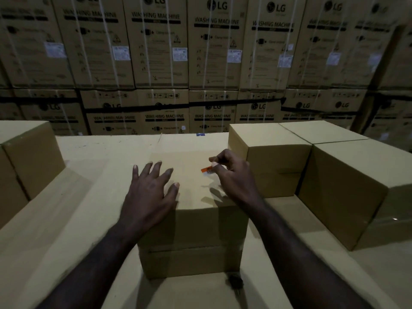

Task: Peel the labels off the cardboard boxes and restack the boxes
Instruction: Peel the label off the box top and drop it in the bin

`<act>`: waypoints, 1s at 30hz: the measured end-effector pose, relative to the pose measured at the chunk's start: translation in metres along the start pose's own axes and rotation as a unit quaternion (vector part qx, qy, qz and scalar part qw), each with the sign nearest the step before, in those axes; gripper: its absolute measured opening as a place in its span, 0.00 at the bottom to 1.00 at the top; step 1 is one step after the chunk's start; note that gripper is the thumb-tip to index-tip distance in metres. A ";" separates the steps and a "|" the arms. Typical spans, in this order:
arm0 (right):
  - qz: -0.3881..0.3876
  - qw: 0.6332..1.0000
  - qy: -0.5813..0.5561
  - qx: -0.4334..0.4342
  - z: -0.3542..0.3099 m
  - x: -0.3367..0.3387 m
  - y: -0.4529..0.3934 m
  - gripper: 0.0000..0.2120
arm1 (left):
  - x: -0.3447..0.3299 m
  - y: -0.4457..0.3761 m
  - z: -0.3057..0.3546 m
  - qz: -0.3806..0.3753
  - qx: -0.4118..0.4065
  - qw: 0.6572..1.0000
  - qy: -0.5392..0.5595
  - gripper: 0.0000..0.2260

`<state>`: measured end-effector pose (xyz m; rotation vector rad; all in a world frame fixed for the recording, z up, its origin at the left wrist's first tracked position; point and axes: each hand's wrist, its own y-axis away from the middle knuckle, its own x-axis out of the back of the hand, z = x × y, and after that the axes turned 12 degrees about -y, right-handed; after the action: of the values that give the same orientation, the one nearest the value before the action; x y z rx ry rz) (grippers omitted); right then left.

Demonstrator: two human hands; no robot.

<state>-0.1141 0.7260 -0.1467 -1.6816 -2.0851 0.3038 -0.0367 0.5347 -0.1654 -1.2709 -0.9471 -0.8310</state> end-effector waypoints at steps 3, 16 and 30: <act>0.039 0.999 0.024 0.006 -0.011 0.017 0.019 0.02 | 0.014 0.005 0.022 0.030 -0.037 0.999 0.026 0.32; 0.194 0.964 0.181 0.010 -0.038 0.096 0.130 0.03 | 0.025 0.052 0.125 0.069 -0.185 0.970 0.138 0.32; 0.321 0.895 0.309 0.007 -0.029 0.265 0.228 0.05 | 0.018 0.082 0.302 0.051 -0.311 0.927 0.205 0.32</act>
<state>0.0545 1.0324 -0.1679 -2.0725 -1.0399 -0.0348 0.0105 0.8452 -0.1676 -1.5765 -0.2734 -1.3146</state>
